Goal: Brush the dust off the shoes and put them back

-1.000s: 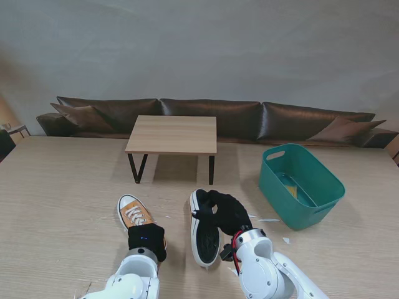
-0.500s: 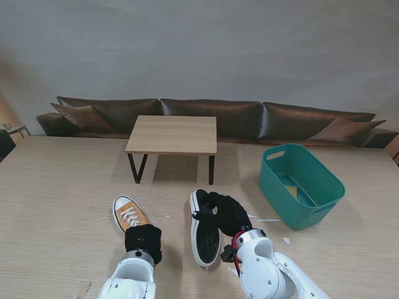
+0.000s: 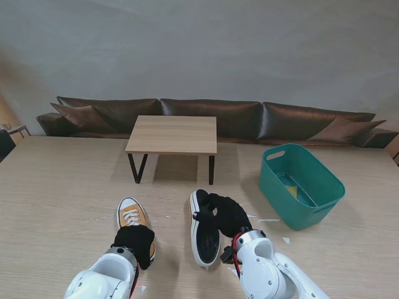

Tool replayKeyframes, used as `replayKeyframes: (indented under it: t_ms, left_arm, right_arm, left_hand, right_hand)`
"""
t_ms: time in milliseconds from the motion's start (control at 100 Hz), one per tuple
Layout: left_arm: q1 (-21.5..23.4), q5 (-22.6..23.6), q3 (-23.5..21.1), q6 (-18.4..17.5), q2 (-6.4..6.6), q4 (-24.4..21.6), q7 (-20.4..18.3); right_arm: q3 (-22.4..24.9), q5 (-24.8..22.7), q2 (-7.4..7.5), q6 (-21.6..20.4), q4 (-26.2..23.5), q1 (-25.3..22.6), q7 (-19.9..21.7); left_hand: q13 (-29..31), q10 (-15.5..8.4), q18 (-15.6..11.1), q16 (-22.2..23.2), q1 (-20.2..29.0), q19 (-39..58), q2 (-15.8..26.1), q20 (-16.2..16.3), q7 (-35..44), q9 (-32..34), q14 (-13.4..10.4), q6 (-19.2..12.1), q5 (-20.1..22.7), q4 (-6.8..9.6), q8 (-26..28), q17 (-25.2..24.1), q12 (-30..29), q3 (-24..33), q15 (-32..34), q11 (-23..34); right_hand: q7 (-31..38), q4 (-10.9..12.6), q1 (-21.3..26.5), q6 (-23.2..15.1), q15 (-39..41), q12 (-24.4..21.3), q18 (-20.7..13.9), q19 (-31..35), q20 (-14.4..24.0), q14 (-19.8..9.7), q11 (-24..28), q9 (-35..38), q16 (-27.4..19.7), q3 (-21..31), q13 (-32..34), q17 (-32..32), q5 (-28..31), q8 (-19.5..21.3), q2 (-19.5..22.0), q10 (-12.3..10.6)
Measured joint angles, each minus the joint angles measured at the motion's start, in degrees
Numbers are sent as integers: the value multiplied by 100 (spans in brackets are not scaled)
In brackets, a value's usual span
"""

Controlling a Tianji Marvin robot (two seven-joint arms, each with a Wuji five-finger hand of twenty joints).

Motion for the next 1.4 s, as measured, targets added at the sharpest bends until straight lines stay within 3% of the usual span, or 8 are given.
replayKeyframes:
  t_ms: [120, 460, 550, 710, 950, 1400]
  left_arm:
    - [162, -1, -279, -309, 26, -192, -74]
    - [629, -207, -1161, -1719, 52, -776, -213]
    - [676, -483, -1326, -1884, 75, -939, -266]
    - [664, -545, -1568, -2312, 95, -1139, -496]
    - [396, -839, -1680, -2699, 153, -1263, -875]
    - [-68, -1418, -1837, -3228, 230, -1524, -1185]
  right_arm:
    - [0, 25, 0, 4, -1, -11, 1]
    - [-9, 77, 5, 21, -11, -30, 39]
    - [-17, 87, 4, 20, -11, -30, 29]
    - [-26, 132, -1, 20, -4, -33, 17]
    - [-25, 188, -4, 19, 8, -35, 24]
    - [-68, 205, -22, 26, 81, 20, -23]
  left_hand:
    - [-7, 0, -4, 1, 3, -129, -3, 0, -58, 0, 0, 56, -11, -14, 17, -107, 60, -44, -118, -117]
    - [-60, 0, -7, 101, 5, -265, -10, 115, -255, -10, 0, 159, -87, -16, 86, -317, 202, -129, -190, -184]
    - [-181, 0, -10, 156, 12, -336, -10, 142, -305, -52, 0, 186, -94, -16, 132, -398, 304, -136, -194, -181]
    - [-205, 0, -27, 214, 62, -415, -10, 158, -308, -101, 0, 210, -149, -16, 191, -458, 428, -142, -250, -181]
    - [-312, 0, -45, 216, 66, -536, -10, 202, -341, -146, -3, 247, -164, -16, 225, -526, 449, -143, -308, -181]
    - [-317, 0, -51, 275, 68, -627, -10, 207, -342, -166, -3, 263, -206, -16, 272, -535, 543, -143, -335, -187]
  right_hand:
    - [2, 0, 0, 8, 1, 0, 0, 0, 0, 1, -4, 28, 0, 0, -1, 0, 0, 0, 0, 2]
    - [7, 2, -1, 29, 2, 0, 0, 0, 0, 4, 6, 64, 0, 0, -5, -3, 0, 0, 0, 8]
    - [49, 2, -1, 32, 2, 0, 0, 0, 0, 4, 6, 64, 0, 0, -5, -2, 0, 0, 0, 11]
    - [52, 2, -4, 39, 3, 0, 0, 0, 0, 5, 6, 64, 0, 6, -7, -3, -1, 0, 79, 13]
    - [55, 2, -4, 54, 7, 0, 0, 0, 0, 6, 6, 64, 0, 6, -9, -3, -1, 0, 79, 15]
    - [57, 2, -4, 76, 34, -1, 0, 0, 0, 43, 6, 64, 0, 128, -18, -4, -1, 0, 142, 26]
